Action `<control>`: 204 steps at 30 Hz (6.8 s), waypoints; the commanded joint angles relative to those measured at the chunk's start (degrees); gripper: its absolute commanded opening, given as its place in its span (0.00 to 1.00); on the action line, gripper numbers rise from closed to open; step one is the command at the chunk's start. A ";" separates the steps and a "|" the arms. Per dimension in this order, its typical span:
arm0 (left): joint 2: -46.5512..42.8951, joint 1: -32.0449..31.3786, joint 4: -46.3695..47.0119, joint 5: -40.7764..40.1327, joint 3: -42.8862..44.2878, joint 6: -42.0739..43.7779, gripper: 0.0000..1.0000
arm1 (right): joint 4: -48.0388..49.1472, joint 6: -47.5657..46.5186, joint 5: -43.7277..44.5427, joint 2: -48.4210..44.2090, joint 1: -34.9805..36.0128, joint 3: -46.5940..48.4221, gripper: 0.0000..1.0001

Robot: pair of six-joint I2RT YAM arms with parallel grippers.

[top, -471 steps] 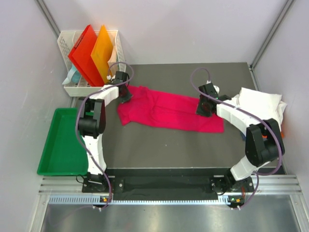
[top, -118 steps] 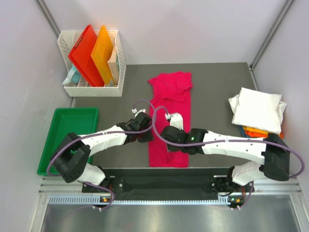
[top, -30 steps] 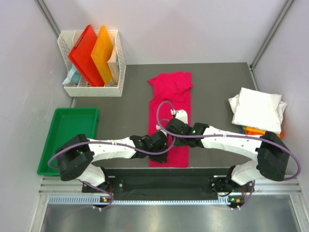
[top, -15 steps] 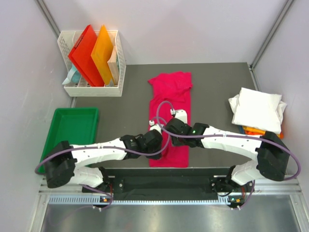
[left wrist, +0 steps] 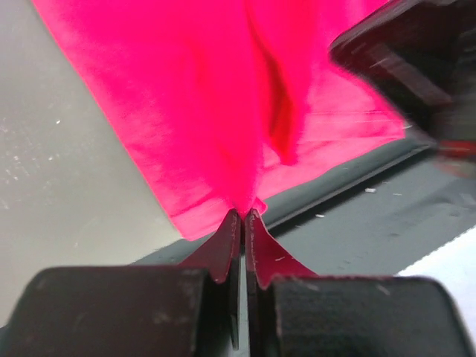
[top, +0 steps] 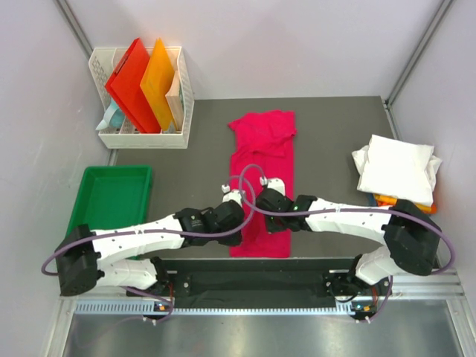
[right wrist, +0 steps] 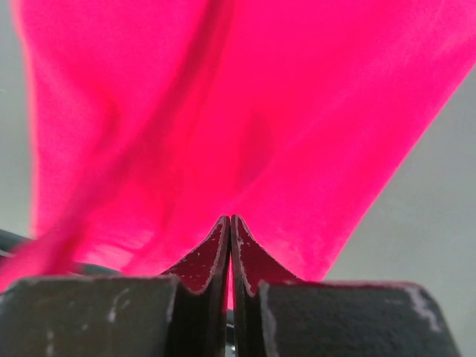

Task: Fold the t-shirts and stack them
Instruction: Rotate the tshirt 90 degrees, then grab the bottom of the folded rectangular tshirt with both arms, then fold the folded rectangular tshirt in 1/3 of the way

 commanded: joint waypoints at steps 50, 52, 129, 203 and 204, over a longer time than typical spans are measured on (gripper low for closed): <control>9.84 -2.81 14.00 0.46 1.79 4.31 0.99 | -11.41 6.87 18.72 -16.20 0.94 4.70 0.27; 4.22 -2.81 12.15 -2.54 2.93 4.66 0.99 | -11.32 6.78 18.99 -16.55 0.85 4.43 0.27; -0.81 -3.60 10.03 -5.55 -15.43 -13.97 0.00 | -6.40 13.20 6.60 -21.65 0.06 -18.25 0.45; 12.10 12.29 8.97 -22.61 18.66 14.32 0.00 | -3.24 -8.50 12.93 -4.88 -18.81 11.80 0.00; 14.20 13.70 9.76 -21.73 20.41 15.38 0.00 | -2.80 -9.82 12.66 -1.73 -19.79 14.07 0.00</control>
